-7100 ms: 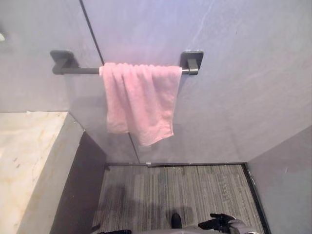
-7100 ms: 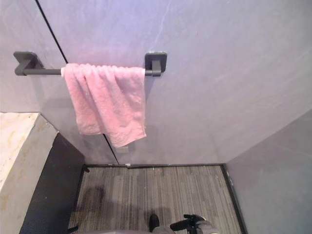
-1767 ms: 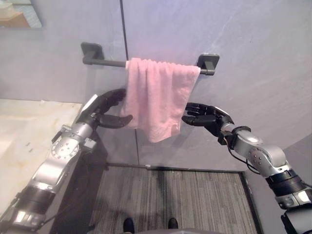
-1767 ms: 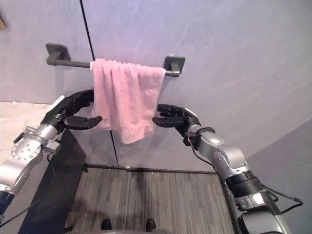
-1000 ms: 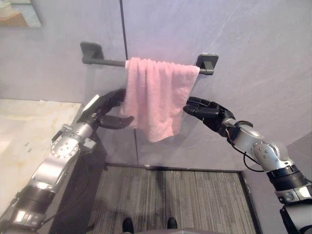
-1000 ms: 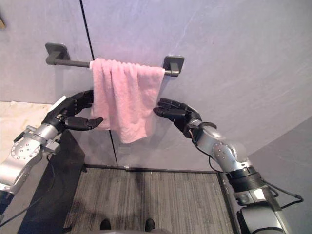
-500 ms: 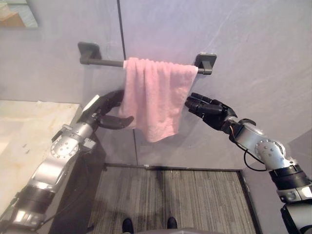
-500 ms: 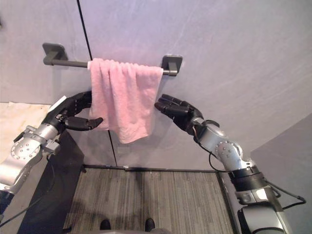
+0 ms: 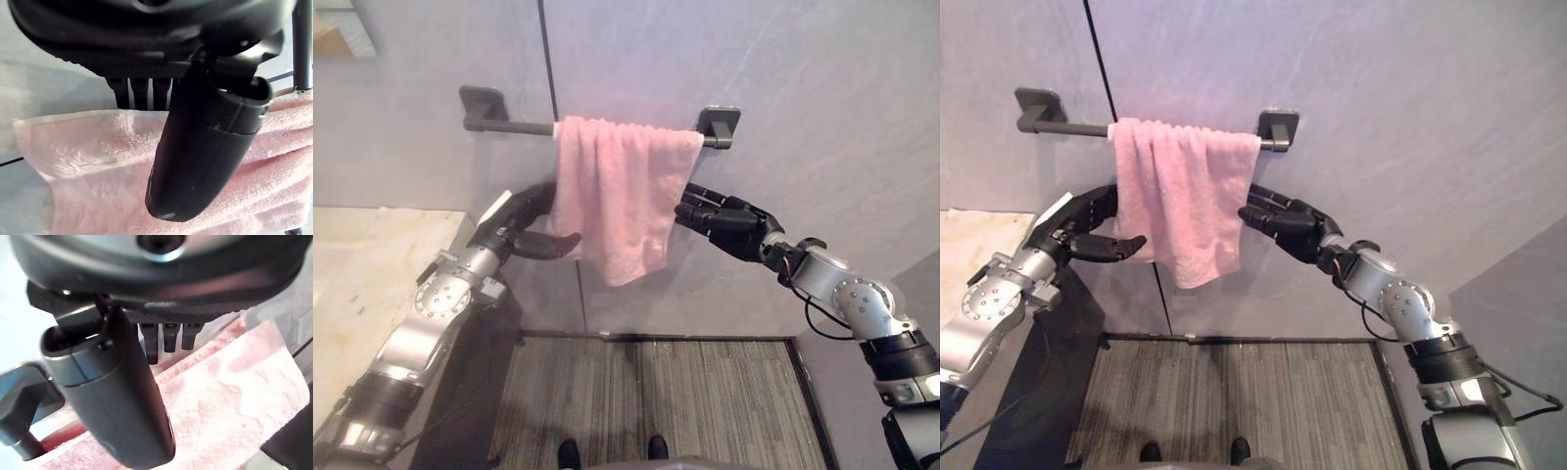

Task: Organize the bathroom.

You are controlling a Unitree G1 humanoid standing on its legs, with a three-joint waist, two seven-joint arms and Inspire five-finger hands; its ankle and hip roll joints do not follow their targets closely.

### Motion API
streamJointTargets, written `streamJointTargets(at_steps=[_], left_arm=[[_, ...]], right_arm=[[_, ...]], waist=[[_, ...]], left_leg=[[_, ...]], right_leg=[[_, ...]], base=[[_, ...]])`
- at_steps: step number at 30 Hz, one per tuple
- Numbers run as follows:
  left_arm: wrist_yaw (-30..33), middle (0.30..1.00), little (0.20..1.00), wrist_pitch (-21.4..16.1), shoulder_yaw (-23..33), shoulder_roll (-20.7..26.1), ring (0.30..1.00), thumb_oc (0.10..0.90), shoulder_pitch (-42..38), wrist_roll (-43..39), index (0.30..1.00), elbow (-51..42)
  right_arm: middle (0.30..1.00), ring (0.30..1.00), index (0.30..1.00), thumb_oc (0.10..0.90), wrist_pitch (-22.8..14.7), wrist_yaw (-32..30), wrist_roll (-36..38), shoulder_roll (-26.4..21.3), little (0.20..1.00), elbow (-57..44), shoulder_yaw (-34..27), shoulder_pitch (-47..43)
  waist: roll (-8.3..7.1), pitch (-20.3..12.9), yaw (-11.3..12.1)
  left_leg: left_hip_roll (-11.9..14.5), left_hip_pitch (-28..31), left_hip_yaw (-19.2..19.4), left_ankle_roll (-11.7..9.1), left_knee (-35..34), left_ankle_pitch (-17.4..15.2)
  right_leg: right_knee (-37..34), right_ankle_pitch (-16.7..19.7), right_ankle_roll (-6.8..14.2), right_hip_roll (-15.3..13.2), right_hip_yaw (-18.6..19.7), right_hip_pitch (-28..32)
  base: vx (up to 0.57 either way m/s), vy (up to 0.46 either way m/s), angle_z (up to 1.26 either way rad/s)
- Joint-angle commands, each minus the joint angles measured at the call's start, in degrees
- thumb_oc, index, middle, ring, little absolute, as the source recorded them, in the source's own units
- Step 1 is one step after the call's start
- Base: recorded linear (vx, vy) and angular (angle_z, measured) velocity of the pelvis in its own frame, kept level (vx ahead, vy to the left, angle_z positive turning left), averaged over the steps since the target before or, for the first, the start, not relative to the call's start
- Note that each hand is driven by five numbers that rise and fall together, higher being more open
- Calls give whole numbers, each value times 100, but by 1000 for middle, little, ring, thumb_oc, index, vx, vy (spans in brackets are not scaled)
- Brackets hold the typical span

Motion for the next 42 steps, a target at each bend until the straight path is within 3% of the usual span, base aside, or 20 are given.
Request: streamJointTargets(at_steps=[1,12,19,31,32,33,34,35,42], left_arm=[[306,900,900,-460,123,128,900,800,-999,-114,900,191],[598,900,900,-438,106,32,900,800,-1122,-168,900,174],[645,900,900,-368,105,-65,900,800,-1049,-142,900,64],[564,900,900,-361,3,-165,900,800,-1134,-190,900,117],[544,846,846,-350,-5,-169,846,764,-1149,-193,846,123],[537,709,709,-344,-8,-170,709,673,-1154,-193,709,122],[516,531,531,-330,-12,-172,531,554,-1156,-192,531,115],[503,300,300,-303,-16,-185,300,400,-1153,-200,300,117],[490,300,300,-212,15,-232,300,400,-1105,-166,300,83]], right_arm=[[900,900,900,800,-258,639,-10,-429,900,-397,-471,-509],[900,900,900,800,-35,1106,-921,-292,900,-433,-37,-396],[900,900,900,800,-23,1036,-1431,33,900,-522,486,-544],[900,900,900,800,-111,604,-1514,469,900,-422,858,-733],[900,900,900,800,-113,575,-1515,503,900,-410,874,-757],[900,900,900,800,-115,565,-1513,516,900,-406,883,-769],[582,582,582,588,-115,527,-1525,539,582,-411,892,-783],[300,300,300,400,-102,450,-1584,551,300,-421,895,-808],[300,300,300,400,-88,423,-1875,523,300,-493,850,-768]], waist=[[61,-764,7],[53,-722,2],[95,-671,89],[170,-638,187],[176,-636,194],[178,-635,197],[182,-633,202],[184,-635,205],[194,-628,191]], left_leg=[[688,290,400,-228,13,-110],[695,257,351,-234,13,-73],[693,238,248,-233,13,-38],[682,234,153,-237,13,-24],[679,235,150,-236,13,-25],[677,234,147,-236,13,-25],[674,234,144,-235,13,-27],[671,235,143,-234,13,-27],[660,245,152,-228,13,-25]], right_leg=[[18,-68,422,-16,264,-333],[18,-54,407,10,301,-356],[18,-54,381,24,322,-341],[18,-72,376,-8,249,-293],[18,-75,375,-11,244,-288],[18,-76,375,-12,242,-288],[18,-76,375,-12,238,-287],[18,-76,375,-15,236,-286],[18,-71,376,-11,261,-285]], base=[[-12,-5,-4],[-1,-1,0],[0,0,0],[1,0,0],[4,5,4],[4,7,4],[3,6,4],[0,0,0],[0,0,0]])
